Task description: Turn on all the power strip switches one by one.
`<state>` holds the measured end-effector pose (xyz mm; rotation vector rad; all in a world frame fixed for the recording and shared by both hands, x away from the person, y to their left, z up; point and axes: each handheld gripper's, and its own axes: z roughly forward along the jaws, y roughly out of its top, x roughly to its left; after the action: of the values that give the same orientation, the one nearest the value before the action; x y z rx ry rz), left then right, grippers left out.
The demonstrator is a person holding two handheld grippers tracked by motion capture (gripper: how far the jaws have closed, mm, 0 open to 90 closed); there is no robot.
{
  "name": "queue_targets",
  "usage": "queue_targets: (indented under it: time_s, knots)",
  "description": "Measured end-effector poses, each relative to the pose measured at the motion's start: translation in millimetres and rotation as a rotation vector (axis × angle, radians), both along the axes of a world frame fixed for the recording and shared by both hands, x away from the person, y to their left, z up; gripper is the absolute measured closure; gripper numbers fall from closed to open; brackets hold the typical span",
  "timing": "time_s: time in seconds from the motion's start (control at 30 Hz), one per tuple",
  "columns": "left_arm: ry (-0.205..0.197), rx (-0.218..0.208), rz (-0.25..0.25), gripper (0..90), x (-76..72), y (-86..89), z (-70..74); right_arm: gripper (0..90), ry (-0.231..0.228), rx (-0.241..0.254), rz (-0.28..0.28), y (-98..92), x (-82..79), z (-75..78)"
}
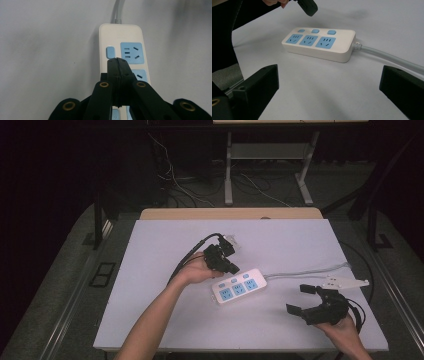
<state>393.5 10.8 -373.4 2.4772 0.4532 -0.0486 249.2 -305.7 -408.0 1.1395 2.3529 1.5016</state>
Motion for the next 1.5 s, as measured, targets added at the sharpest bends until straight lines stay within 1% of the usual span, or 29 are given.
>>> queue_targets:
  time_s: [0.3, 0.53, 0.67, 0.83, 0.97, 1.1, 1.2, 1.5]
  knots:
    - [0.005, 0.011, -0.008, 89.4, -0.5, -3.8, -8.0, 2.2, 0.0, -0.003, 0.004, 0.5, 0.0, -0.1]
    - [0.022, 0.01, -0.005, 89.4, -0.7, -3.3, -15.9, 2.2, 0.001, -0.006, 0.006, 1.3, 0.1, -0.1]
    - [0.023, 0.018, -0.007, 89.4, -1.1, -3.3, -19.4, 2.2, 0.001, -0.007, 0.006, 1.4, 0.2, -0.2]
    - [0.03, 0.015, -0.003, 89.3, -1.0, -3.0, -22.3, 2.2, 0.001, -0.006, 0.008, 1.5, 0.3, -0.3]
    - [0.032, 0.022, 0.0, 89.3, -1.1, -4.2, -25.1, 2.2, 0.0, -0.007, 0.006, 1.2, 0.4, -0.3]
    - [0.033, 0.033, -0.008, 89.3, -1.3, -6.1, -28.1, 2.2, 0.0, -0.006, 0.006, 0.7, 0.8, -0.4]
    - [0.03, 0.034, -0.008, 89.3, -0.6, -6.0, -28.1, 2.2, 0.0, -0.006, 0.007, 0.7, 0.8, -0.4]
    - [0.039, 0.031, -0.011, 89.3, 0.0, -4.8, -28.7, 2.2, -0.002, -0.007, 0.009, 0.8, 1.2, -0.6]
